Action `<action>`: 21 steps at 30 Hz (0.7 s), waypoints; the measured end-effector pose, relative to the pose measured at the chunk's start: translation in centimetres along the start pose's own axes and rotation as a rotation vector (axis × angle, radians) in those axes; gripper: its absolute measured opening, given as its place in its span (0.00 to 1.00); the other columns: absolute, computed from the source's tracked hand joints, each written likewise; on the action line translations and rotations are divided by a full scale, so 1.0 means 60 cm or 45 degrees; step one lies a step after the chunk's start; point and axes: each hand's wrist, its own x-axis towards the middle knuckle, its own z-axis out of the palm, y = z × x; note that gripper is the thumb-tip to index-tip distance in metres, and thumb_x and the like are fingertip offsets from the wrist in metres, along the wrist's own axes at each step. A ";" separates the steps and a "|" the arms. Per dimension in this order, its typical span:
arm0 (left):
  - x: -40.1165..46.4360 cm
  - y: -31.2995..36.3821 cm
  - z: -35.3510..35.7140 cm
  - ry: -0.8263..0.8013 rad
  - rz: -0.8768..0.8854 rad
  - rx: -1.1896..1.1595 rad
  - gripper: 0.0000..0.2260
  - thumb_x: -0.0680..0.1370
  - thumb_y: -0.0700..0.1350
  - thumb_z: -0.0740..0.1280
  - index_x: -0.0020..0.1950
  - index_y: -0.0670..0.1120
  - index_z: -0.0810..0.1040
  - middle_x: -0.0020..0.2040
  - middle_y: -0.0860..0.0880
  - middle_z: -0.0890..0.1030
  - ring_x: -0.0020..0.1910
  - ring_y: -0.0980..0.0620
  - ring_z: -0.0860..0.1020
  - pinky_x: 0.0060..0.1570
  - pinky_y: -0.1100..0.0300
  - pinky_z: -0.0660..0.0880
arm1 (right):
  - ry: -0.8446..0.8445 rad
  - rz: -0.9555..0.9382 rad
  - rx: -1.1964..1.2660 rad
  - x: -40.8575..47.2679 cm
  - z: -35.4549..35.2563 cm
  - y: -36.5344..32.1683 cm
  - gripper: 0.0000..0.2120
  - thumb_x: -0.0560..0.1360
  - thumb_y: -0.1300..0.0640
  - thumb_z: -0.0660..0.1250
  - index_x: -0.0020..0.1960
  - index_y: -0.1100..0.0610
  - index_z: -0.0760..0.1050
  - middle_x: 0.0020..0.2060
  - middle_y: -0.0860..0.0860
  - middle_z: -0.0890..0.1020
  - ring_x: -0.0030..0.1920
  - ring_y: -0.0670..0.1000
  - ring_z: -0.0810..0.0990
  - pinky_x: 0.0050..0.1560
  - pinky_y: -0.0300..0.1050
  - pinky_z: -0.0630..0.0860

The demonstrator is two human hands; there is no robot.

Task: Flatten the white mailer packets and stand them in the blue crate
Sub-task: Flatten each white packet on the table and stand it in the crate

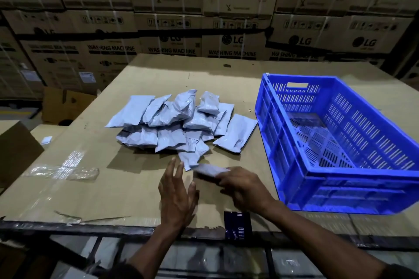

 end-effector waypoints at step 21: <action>0.009 -0.002 0.030 -0.624 0.305 0.380 0.24 0.83 0.51 0.54 0.75 0.43 0.74 0.77 0.45 0.71 0.75 0.46 0.70 0.64 0.42 0.74 | -0.542 0.393 -0.401 -0.050 0.076 -0.007 0.27 0.85 0.43 0.41 0.81 0.49 0.52 0.81 0.44 0.54 0.80 0.47 0.53 0.76 0.53 0.50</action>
